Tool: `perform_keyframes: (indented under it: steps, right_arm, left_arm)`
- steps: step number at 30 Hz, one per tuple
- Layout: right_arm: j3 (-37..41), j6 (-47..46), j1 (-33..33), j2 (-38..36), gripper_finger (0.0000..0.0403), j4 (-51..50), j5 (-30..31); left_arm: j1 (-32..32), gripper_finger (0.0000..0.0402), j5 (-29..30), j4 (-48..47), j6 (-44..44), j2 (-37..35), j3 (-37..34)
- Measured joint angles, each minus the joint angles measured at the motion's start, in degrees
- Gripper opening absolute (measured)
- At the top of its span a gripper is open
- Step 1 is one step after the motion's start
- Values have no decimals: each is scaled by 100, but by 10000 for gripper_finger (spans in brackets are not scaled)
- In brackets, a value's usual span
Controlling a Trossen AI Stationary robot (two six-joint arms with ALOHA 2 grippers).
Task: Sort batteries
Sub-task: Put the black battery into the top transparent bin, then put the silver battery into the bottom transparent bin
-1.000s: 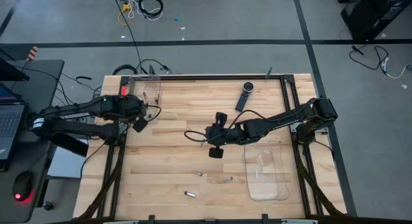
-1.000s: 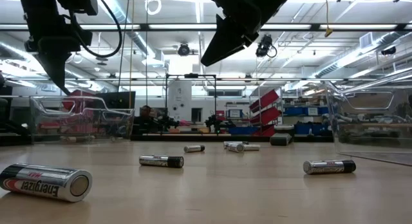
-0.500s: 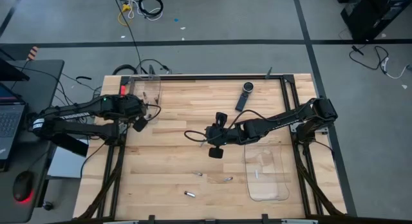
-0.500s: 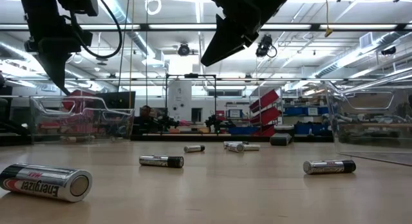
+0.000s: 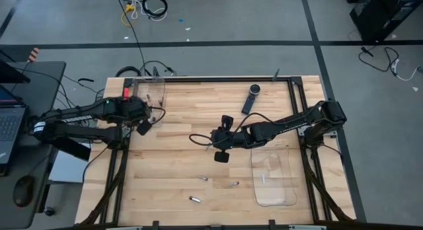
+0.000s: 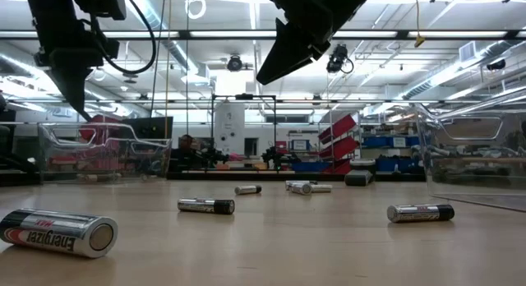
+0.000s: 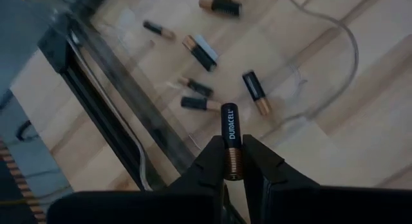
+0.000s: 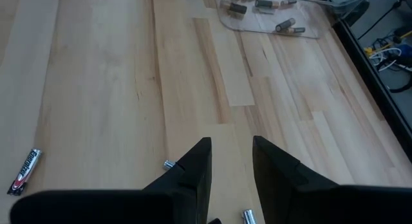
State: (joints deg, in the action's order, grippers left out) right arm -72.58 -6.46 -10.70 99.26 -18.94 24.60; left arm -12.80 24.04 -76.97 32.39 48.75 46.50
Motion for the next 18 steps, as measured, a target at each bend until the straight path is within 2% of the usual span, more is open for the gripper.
perform_keyframes:
  steps: [3,12,18]
  right_arm:
    - [0,0,2,0,99,0,0]
    - [0,-2,1,0,99,2,0]
    - [0,-2,1,0,99,2,0]
  left_arm:
    - [0,38,189,110,-71,2,0]
    - [0,95,203,101,-70,2,0]
    - [0,109,421,259,-110,2,0]
